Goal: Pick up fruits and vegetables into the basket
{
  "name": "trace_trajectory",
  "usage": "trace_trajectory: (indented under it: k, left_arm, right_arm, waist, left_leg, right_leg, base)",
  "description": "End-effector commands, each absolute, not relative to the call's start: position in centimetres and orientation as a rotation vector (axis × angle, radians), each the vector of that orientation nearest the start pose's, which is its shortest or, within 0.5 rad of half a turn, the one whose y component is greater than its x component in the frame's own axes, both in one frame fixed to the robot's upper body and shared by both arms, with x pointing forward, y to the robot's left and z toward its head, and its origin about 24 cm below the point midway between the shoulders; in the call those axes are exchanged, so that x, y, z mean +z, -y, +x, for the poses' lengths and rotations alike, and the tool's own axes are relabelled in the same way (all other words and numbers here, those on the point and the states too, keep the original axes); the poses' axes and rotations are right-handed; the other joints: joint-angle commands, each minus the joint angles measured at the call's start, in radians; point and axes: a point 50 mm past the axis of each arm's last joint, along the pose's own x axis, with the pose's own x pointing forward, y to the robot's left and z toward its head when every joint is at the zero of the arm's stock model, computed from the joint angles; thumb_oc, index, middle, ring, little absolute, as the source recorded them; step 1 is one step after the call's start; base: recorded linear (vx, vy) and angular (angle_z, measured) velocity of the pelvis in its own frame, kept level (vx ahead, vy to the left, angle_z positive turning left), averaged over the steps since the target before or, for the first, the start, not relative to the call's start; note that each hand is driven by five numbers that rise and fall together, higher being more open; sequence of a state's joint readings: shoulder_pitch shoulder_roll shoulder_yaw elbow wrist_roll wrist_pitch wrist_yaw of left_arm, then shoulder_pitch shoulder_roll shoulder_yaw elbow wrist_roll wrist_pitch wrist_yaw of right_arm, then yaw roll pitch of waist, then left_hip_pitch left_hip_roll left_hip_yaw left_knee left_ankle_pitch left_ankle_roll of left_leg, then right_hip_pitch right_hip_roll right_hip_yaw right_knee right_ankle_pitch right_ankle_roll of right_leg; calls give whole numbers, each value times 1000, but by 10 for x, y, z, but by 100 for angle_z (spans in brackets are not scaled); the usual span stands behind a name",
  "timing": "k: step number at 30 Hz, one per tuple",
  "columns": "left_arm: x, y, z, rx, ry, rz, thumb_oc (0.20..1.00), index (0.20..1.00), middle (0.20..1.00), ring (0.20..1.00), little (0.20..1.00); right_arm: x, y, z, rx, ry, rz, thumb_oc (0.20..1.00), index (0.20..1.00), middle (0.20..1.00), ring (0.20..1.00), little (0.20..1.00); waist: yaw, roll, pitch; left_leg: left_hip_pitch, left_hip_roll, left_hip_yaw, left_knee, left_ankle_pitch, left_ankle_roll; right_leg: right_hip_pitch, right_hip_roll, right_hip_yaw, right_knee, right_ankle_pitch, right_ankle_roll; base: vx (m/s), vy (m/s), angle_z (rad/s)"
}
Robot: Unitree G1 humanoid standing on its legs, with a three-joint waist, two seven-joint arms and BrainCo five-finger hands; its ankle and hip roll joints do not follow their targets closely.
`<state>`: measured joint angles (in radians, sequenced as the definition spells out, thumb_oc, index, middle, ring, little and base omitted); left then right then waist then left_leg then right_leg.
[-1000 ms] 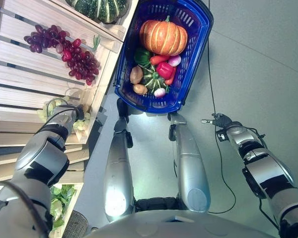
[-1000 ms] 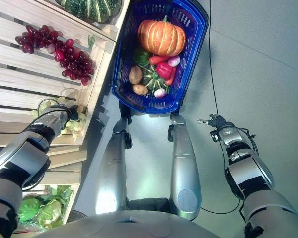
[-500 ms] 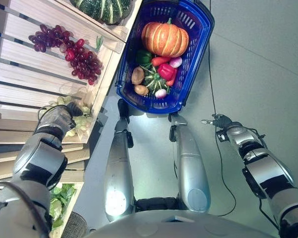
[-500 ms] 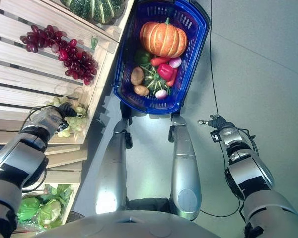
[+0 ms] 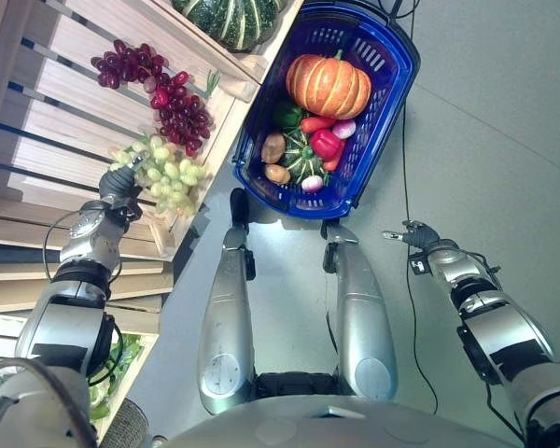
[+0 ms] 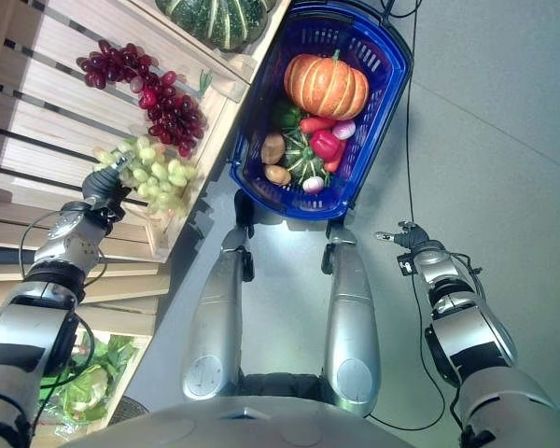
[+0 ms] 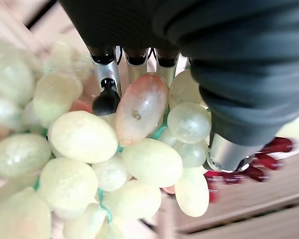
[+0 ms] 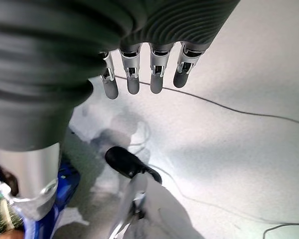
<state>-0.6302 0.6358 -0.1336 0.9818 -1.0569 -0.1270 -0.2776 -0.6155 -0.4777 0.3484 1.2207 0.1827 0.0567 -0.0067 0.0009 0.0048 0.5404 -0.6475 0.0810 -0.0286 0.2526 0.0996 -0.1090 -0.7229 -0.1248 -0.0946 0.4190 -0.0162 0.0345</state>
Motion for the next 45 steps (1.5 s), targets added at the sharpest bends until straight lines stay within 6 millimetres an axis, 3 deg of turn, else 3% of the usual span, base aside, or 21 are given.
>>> trace_trajectory:
  k: [1, 10, 17, 27, 45]
  left_arm:
    - [94, -313, 338, 116, 182, -578, 200, 200, 200, 200, 200]
    - [126, -296, 340, -44, 464, -703, 200, 200, 200, 200, 200]
    - [156, -257, 338, -268, 622, -657, 200, 200, 200, 200, 200]
    - [190, -209, 324, -445, 743, -515, 200, 200, 200, 200, 200]
    - [227, -165, 302, -642, 862, -456, 200, 200, 200, 200, 200]
  right_arm:
    - [-33, 286, 291, -138, -702, -507, 1000, 1000, 1000, 1000, 1000]
    - [-10, 258, 314, -117, -464, -394, 1000, 1000, 1000, 1000, 1000]
    - [35, 220, 333, -69, -161, -337, 1000, 1000, 1000, 1000, 1000]
    - [89, 173, 325, 33, 220, -338, 1000, 1000, 1000, 1000, 1000]
    - [185, 111, 301, 370, 659, -315, 1000, 1000, 1000, 1000, 1000]
  waist:
    - [3, 31, -20]
    - [7, 15, -20]
    - [2, 4, -20]
    - [-8, 10, -20]
    - [-29, 22, -20]
  left_leg:
    - [-16, -91, 26, 51, -81, 70]
    - [2, -91, 24, 64, -96, 69]
    - [7, -89, 29, 59, -97, 67]
    - [23, -88, 42, 45, -95, 70]
    - [45, -81, 70, 30, -86, 66]
  right_leg:
    - [76, 57, -59, -27, -72, -26]
    - [98, 58, -64, -10, -89, -30]
    - [102, 61, -65, -7, -89, -28]
    - [109, 55, -62, -10, -86, -20]
    - [120, 52, -42, -27, -77, -19]
  base:
    - [0, 0, 0]
    - [8, -7, 0]
    - [0, 0, 0]
    - [0, 0, 0]
    - [-2, -1, -1]
